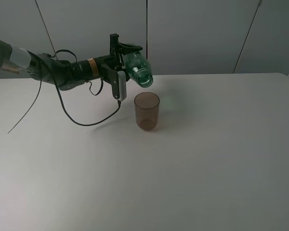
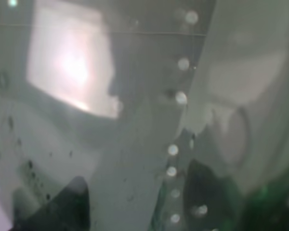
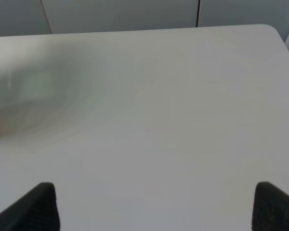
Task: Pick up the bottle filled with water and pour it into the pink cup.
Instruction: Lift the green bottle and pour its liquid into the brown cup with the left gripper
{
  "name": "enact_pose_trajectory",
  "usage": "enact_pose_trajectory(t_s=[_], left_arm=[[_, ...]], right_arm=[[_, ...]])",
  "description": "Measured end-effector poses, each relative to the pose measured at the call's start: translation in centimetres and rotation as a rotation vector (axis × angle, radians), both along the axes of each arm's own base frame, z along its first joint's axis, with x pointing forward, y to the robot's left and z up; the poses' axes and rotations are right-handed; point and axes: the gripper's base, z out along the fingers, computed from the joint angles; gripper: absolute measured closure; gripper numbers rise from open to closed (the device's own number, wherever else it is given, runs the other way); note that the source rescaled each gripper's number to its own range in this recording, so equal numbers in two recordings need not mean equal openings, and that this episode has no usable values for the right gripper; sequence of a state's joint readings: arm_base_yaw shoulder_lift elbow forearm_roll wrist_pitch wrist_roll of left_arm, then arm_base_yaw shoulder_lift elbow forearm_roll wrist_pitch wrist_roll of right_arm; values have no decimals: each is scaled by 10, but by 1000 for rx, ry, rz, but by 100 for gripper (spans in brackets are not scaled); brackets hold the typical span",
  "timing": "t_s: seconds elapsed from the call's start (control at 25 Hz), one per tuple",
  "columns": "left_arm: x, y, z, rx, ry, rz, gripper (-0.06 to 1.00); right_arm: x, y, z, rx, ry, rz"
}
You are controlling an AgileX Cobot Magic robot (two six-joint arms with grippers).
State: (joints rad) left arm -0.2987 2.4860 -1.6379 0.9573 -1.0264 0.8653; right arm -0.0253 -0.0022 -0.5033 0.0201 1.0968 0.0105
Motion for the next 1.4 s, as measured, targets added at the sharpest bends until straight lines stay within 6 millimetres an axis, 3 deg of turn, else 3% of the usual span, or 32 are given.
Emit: enact_pose_trajectory(t_s=[0.92,1.4], left_arm=[[2,4,0,51,-93,8,93],[8,2,10,53,-141,11,93]], right_arm=[[0,0,0,0,0,0],[0,0,0,0,0,0]])
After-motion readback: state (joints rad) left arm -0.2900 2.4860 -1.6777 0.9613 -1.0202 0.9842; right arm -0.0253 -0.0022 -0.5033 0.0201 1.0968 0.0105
